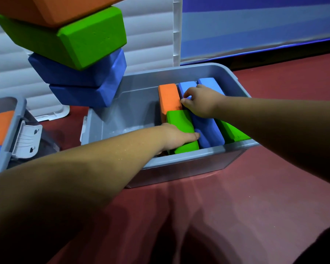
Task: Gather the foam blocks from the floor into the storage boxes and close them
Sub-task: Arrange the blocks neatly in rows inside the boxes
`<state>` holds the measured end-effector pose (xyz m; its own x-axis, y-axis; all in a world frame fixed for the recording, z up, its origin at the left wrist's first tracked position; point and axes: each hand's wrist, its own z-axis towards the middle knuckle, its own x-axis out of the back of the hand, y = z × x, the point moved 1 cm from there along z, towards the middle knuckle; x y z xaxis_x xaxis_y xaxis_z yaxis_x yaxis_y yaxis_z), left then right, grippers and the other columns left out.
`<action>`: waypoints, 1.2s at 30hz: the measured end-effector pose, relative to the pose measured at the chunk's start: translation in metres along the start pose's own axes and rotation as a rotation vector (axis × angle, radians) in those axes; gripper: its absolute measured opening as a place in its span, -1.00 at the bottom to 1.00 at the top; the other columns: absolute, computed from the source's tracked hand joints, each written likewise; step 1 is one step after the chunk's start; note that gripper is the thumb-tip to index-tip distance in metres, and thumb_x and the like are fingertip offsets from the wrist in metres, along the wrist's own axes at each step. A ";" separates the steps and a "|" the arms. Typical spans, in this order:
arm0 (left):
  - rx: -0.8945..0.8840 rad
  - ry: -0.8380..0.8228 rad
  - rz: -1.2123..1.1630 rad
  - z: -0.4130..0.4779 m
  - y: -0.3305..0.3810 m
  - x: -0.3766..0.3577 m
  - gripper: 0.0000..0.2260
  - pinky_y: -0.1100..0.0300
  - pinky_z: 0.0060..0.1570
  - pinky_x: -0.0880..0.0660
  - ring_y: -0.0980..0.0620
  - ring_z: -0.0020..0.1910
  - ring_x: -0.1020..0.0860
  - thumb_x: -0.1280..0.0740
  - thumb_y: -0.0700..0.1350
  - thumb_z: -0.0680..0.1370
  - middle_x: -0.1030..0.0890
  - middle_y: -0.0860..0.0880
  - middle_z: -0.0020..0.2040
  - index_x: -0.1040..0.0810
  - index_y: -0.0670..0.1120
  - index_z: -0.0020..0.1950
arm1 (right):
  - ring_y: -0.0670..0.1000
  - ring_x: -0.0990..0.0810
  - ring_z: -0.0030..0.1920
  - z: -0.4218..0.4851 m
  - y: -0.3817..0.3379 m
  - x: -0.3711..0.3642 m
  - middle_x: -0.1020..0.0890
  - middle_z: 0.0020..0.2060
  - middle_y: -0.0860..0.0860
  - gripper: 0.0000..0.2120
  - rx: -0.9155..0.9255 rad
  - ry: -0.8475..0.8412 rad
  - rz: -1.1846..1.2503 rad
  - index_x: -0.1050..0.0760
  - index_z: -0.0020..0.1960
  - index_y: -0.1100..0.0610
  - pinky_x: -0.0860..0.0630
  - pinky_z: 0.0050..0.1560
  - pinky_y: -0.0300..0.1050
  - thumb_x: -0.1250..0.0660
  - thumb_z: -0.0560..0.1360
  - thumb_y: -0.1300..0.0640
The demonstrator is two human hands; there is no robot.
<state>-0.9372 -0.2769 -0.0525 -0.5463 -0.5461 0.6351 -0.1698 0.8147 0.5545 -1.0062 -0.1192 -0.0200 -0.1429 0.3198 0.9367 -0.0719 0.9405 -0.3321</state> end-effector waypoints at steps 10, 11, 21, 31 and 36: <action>0.093 -0.009 -0.159 0.018 -0.013 0.031 0.22 -0.12 0.20 -0.62 -0.14 0.24 -0.57 -0.46 0.55 0.24 -0.44 -0.07 0.48 -0.09 -0.08 0.67 | 0.25 -0.34 0.43 -0.002 0.017 -0.007 -0.38 0.45 0.10 -0.43 0.147 -0.069 -0.132 -0.38 0.52 -0.18 -0.27 0.48 0.08 -0.35 0.55 -0.27; 0.076 0.002 -0.165 0.024 -0.019 0.033 0.33 -0.10 0.24 -0.59 -0.11 0.30 -0.54 -0.50 0.53 0.20 -0.41 -0.03 0.52 0.12 -0.01 0.70 | 0.25 -0.34 0.43 -0.001 0.018 -0.008 -0.38 0.46 0.10 -0.42 0.151 -0.073 -0.136 -0.38 0.52 -0.17 -0.26 0.48 0.08 -0.34 0.55 -0.28; -0.002 -0.188 -0.370 0.055 -0.027 0.030 -0.04 -0.13 -0.01 -0.70 0.02 0.30 -0.59 -0.62 0.35 0.20 -0.61 0.13 0.34 -0.26 0.29 0.51 | 0.23 -0.31 0.42 0.011 0.031 -0.007 -0.35 0.46 0.03 -0.19 0.148 -0.067 -0.196 -0.32 0.56 -0.13 -0.31 0.44 0.14 -0.33 0.43 -0.48; 0.013 -0.128 -0.340 0.039 -0.012 0.033 -0.11 -0.14 -0.10 -0.71 -0.07 0.22 -0.60 -0.58 0.29 0.31 -0.57 0.00 0.33 -0.25 0.19 0.54 | 0.27 -0.34 0.40 0.008 0.023 -0.004 -0.35 0.43 0.11 -0.17 0.110 -0.084 -0.267 -0.28 0.58 -0.05 -0.34 0.41 0.15 -0.30 0.46 -0.47; -0.048 -0.055 -0.251 0.018 -0.019 0.035 -0.54 -0.21 -0.01 -0.69 -0.13 0.06 -0.70 -0.41 0.27 0.56 -0.63 -0.03 0.22 -0.48 0.07 0.36 | 0.25 -0.45 0.33 -0.003 0.005 0.000 -0.46 0.35 0.13 -0.35 0.098 -0.152 -0.299 -0.42 0.45 0.05 -0.41 0.33 0.10 -0.28 0.55 -0.36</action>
<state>-0.9676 -0.3078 -0.0503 -0.5363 -0.7173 0.4449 -0.2675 0.6443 0.7164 -1.0033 -0.1141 -0.0212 -0.2456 0.0040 0.9694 -0.2262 0.9721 -0.0613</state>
